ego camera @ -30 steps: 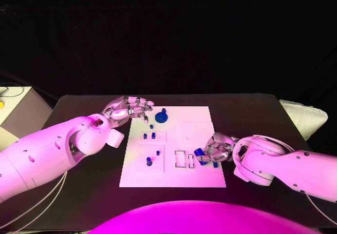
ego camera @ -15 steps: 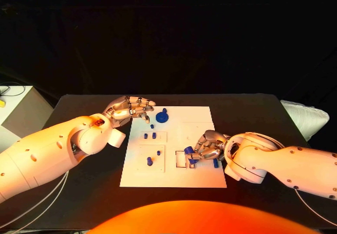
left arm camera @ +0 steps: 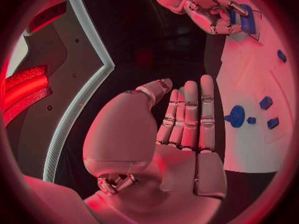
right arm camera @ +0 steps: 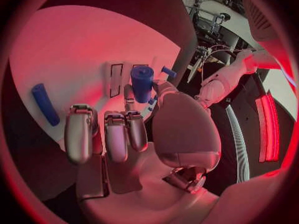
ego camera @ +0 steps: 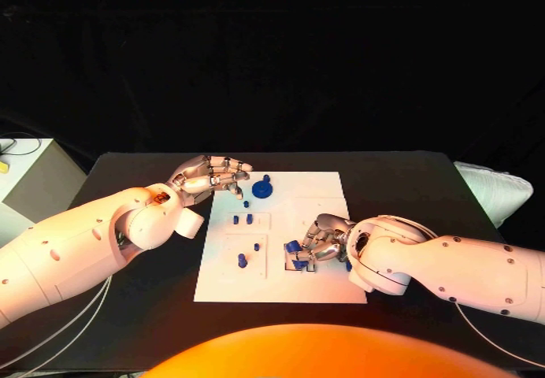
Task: Assemble the parts on the task board
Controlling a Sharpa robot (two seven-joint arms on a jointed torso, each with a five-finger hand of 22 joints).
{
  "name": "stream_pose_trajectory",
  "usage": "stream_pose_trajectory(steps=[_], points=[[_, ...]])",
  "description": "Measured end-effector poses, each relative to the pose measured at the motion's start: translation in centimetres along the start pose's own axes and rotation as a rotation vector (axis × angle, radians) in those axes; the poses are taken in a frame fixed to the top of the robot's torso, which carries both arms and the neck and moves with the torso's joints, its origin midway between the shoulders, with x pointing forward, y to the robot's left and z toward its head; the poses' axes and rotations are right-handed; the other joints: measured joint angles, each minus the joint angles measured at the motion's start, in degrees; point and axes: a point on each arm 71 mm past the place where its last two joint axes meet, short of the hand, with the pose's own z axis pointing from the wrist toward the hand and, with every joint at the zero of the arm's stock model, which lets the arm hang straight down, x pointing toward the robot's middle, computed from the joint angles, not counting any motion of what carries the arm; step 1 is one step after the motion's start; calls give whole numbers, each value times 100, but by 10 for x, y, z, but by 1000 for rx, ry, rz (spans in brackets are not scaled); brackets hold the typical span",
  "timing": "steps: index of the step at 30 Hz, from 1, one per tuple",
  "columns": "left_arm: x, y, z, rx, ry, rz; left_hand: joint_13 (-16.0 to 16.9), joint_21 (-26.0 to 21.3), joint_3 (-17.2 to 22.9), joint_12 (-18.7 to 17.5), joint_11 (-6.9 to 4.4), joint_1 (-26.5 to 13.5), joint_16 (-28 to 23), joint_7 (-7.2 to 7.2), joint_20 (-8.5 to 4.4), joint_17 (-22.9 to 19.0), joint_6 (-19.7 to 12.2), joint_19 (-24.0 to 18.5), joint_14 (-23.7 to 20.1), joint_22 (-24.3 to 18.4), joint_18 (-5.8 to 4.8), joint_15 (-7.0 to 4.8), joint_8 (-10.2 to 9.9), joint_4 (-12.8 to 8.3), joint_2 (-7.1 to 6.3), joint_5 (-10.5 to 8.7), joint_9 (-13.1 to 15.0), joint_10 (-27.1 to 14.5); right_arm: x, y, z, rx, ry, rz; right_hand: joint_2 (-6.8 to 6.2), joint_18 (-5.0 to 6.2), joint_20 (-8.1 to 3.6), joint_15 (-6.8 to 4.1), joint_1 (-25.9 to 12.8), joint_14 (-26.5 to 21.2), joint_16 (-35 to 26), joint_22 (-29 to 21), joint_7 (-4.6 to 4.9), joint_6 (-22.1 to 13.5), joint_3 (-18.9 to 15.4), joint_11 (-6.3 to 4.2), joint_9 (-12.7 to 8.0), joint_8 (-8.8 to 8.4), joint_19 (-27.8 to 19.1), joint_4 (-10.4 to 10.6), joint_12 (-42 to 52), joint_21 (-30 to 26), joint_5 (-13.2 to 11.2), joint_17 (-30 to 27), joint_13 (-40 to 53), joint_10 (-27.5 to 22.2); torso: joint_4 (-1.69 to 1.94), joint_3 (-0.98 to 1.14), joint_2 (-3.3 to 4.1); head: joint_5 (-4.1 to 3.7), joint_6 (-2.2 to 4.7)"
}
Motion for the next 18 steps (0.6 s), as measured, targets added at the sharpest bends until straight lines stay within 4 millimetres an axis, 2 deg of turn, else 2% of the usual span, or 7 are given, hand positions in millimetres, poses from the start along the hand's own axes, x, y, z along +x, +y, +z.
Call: stream_pose_trajectory(steps=[13, 18], points=[[0, 0, 0, -3, 1, 0, -9, 0, -24, 0, 0, 0, -22, 0, 21, 0, 0, 21, 0, -16, 1, 0, -1, 24, 0, 0, -9, 0, -1, 2, 5, 0, -17, -34, 29, -1, 0, 0, -29, 0, 0, 0, 0, 2, 22, 0, 6, 25, 0, -8, 0, 62, -78, 0, -1, 0, -1, -3, 0, 21, 0], [-1, 0, -1, -4, 0, 1, -9, -25, -24, 0, 0, 0, -22, 0, 21, 0, 0, 21, 0, -16, 0, 0, -1, 24, 0, 0, -9, 0, 0, 3, 6, -2, -23, -46, 36, -1, 0, 0, -173, 0, 0, 4, -5, 9, 48, 0, 8, 27, 0, 1, 0, 65, -243, 0, 4, 0, -5, -1, -1, 12, 0]])
